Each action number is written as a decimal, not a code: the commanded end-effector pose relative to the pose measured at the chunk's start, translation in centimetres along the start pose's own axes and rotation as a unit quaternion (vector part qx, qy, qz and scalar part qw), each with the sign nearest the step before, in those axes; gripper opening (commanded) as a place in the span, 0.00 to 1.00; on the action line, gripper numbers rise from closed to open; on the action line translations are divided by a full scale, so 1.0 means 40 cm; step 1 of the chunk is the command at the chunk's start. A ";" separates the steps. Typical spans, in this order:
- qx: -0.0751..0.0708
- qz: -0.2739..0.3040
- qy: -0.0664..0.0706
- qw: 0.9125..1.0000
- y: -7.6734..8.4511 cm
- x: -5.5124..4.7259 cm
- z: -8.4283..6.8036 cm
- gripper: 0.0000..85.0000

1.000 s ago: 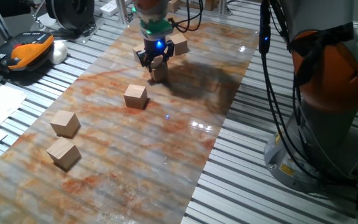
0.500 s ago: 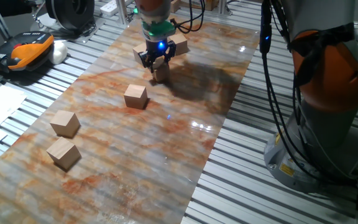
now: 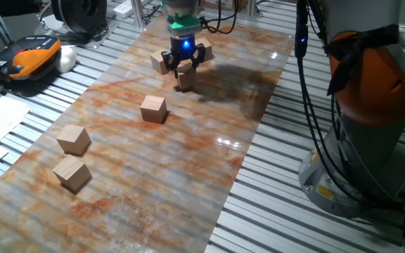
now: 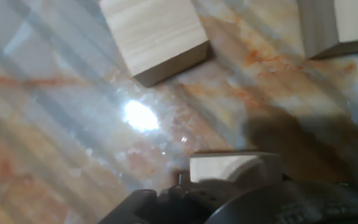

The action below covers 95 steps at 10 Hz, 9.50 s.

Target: Stack the blocks into a pyramid shape

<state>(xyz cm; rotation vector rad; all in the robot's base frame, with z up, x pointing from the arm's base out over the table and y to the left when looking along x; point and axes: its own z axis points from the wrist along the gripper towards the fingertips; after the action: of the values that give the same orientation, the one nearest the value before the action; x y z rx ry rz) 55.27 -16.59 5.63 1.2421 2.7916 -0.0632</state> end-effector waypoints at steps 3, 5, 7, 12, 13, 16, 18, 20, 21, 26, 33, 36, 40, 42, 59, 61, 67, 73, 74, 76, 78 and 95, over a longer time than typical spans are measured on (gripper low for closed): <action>-0.004 -0.048 -0.017 0.999 0.013 0.009 0.007 0.00; -0.016 -0.004 0.004 1.000 0.010 0.010 0.005 0.00; -0.050 0.097 0.051 0.993 -0.005 0.005 -0.005 0.00; 0.027 0.237 0.022 0.971 0.004 0.015 -0.008 0.00; 0.029 0.264 0.024 0.964 0.007 0.020 -0.010 0.00; 0.027 0.321 0.034 0.946 0.008 0.022 -0.031 0.00; 0.042 0.336 0.028 0.940 0.011 0.023 -0.034 0.00; 0.052 0.346 0.025 0.936 0.018 0.027 -0.031 0.00; 0.054 0.352 0.026 0.934 0.020 0.029 -0.030 0.00; 0.064 0.379 0.028 0.923 0.049 0.046 -0.032 0.00; 0.096 0.385 0.016 0.918 0.100 0.085 -0.039 0.00; 0.092 0.378 0.015 0.921 0.106 0.090 -0.042 0.00; 0.101 0.380 0.012 0.919 0.128 0.113 -0.048 0.00; 0.099 0.380 0.013 0.920 0.135 0.121 -0.048 0.00; 0.097 0.379 0.013 0.920 0.197 0.145 -0.053 0.00; 0.101 0.380 0.012 0.919 0.201 0.148 -0.054 0.00; 0.103 0.380 0.011 0.919 0.204 0.153 -0.055 0.00; 0.093 0.364 0.011 0.927 0.212 0.159 -0.060 0.00; 0.098 0.369 0.010 0.924 0.216 0.163 -0.060 0.00; 0.109 0.375 0.007 0.921 0.224 0.176 -0.059 0.00; 0.113 0.377 0.006 0.919 0.225 0.185 -0.057 0.00; 0.109 0.364 0.004 0.925 0.219 0.189 -0.037 0.00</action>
<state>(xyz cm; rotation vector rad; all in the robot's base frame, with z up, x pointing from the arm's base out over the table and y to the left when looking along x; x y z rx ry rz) 56.64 -5.01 6.34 2.2391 2.1831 -0.3184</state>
